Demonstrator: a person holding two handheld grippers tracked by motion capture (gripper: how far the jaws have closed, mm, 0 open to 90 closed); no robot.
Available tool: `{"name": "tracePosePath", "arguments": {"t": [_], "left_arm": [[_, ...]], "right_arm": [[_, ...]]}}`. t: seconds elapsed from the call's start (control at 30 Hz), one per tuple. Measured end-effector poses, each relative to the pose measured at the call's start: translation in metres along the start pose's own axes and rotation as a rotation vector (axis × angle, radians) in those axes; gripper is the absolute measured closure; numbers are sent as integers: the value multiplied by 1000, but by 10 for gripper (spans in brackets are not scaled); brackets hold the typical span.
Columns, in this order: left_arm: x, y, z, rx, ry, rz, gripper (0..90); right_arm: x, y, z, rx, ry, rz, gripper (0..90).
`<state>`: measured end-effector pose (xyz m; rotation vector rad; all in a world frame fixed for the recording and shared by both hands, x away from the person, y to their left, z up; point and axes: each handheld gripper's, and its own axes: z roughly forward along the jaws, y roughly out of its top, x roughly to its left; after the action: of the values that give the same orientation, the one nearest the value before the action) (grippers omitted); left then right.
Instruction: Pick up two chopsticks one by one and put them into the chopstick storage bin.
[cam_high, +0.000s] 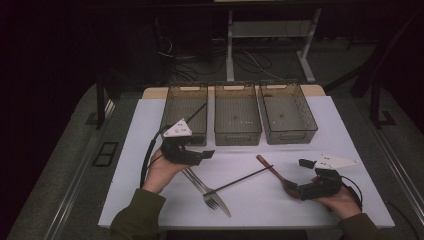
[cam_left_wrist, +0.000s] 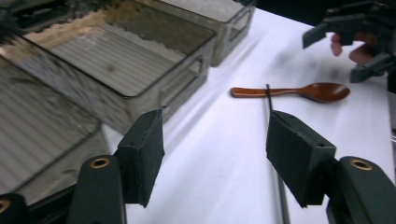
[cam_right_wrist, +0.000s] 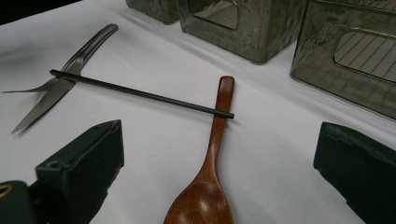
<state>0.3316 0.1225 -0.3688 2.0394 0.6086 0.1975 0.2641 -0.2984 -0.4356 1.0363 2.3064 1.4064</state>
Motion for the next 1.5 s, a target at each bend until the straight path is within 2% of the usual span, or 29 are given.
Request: {"name": "tracePosePath", "arguments": {"t": [0.2,0.5,0.73,0.9,1.1,1.23,1.47,1.5], "left_arm": [[-16,-7,8,14,-21,22,347],[-41,-23,21,33,-62,27,345],[-54,-34,33,64,-77,40,348],[-59,-40,42,82,-75,58,371],[-61,-43,53,93,-68,55,416],[-62,-46,60,114,-65,56,494],[-62,-51,68,156,-66,59,578],[-61,-52,68,160,-70,61,615]], "right_arm": [[0,0,0,0,-1,1,12],[-1,0,0,-2,-1,3,12],[0,0,-1,-1,2,1,12],[1,0,-1,-3,1,1,12],[1,0,-1,-2,1,1,12],[2,0,-1,-2,-1,0,12],[1,0,-1,-3,-1,3,12],[1,0,-1,-2,0,1,12]]}}
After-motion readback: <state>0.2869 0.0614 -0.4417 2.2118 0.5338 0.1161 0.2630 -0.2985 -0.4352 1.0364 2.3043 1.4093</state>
